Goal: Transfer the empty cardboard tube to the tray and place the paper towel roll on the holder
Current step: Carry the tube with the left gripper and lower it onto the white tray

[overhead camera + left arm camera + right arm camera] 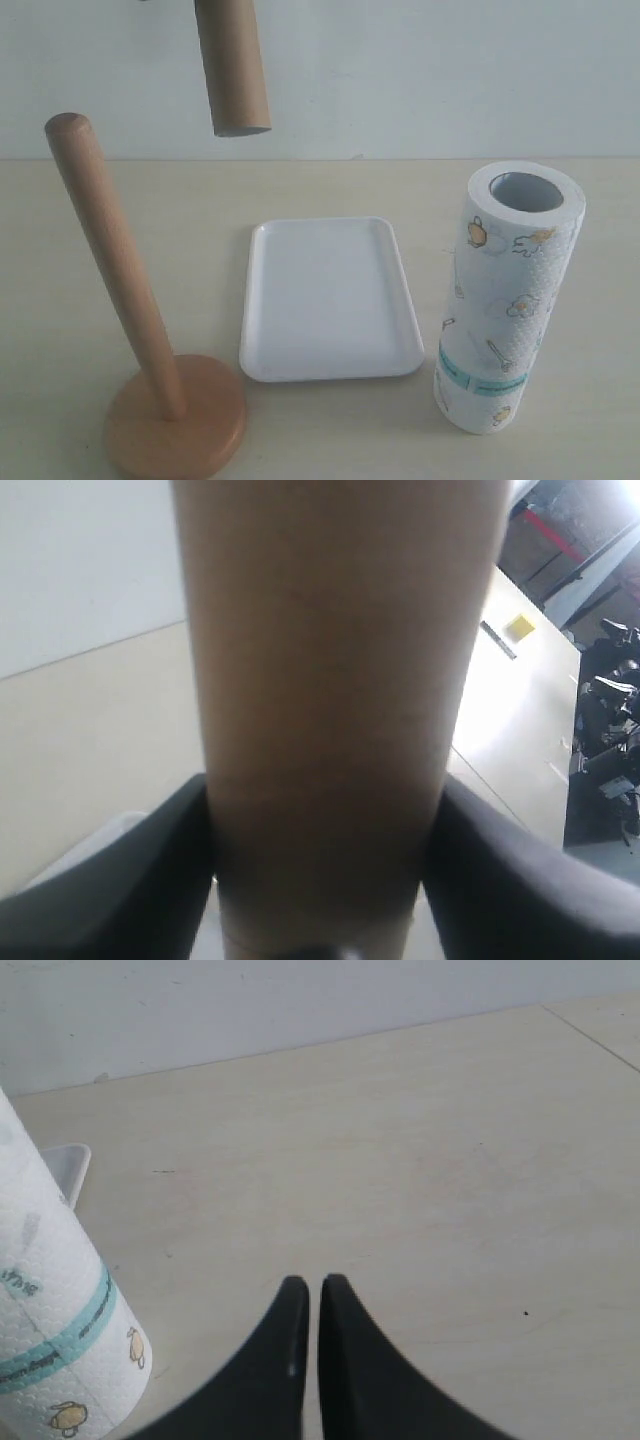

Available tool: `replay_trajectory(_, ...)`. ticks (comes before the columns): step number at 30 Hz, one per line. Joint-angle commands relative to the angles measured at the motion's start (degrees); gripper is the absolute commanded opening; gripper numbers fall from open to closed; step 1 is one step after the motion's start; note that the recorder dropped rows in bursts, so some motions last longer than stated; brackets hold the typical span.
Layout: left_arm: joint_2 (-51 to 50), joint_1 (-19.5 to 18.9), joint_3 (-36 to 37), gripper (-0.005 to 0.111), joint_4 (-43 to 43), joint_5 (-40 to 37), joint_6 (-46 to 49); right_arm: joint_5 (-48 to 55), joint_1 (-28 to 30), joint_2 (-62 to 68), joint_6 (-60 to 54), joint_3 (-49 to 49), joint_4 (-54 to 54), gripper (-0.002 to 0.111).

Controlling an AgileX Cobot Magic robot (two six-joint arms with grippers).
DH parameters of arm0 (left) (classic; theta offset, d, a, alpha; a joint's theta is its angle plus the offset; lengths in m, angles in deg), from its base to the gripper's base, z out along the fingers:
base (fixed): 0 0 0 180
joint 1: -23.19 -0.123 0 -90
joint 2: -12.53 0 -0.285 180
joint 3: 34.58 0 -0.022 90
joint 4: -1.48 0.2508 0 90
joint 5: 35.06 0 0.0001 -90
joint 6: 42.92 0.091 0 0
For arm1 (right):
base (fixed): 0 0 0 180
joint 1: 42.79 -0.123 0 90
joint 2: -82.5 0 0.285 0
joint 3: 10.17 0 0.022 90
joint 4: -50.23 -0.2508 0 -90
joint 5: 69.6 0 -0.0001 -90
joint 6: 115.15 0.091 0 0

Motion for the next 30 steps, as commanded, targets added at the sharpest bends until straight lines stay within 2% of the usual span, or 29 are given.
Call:
replay_trajectory(1,-3.35,0.41,-0.51,0.004,-1.38,-0.35,0.68,-0.29,-0.07,-0.25,-0.38,-0.02,0.32,0.004)
replay_trajectory(7,-6.97,0.80,-0.22,0.004,-1.79,-0.35,0.41,-0.29,-0.07,-0.25,-0.38,-0.02,0.32,0.004)
replay_trajectory(15,-10.99,2.59,5.43,0.004,-5.89,-0.35,2.56,-0.29,-0.07,-0.25,-0.38,-0.02,0.32,0.004)
replay_trajectory(21,-11.09,3.36,10.95,0.004,-10.19,-0.35,8.71,-0.29,-0.07,-0.25,-0.38,-0.02,0.32,0.004)
replay_trajectory(26,-11.09,3.77,18.21,0.004,-13.14,-0.35,16.02,-0.29,-0.07,-0.25,-0.38,-0.02,0.32,0.004)
replay_trajectory(30,-11.09,3.66,20.48,0.004,-15.02,-0.35,19.76,-0.29,-0.07,-0.25,-0.38,-0.02,0.32,0.004)
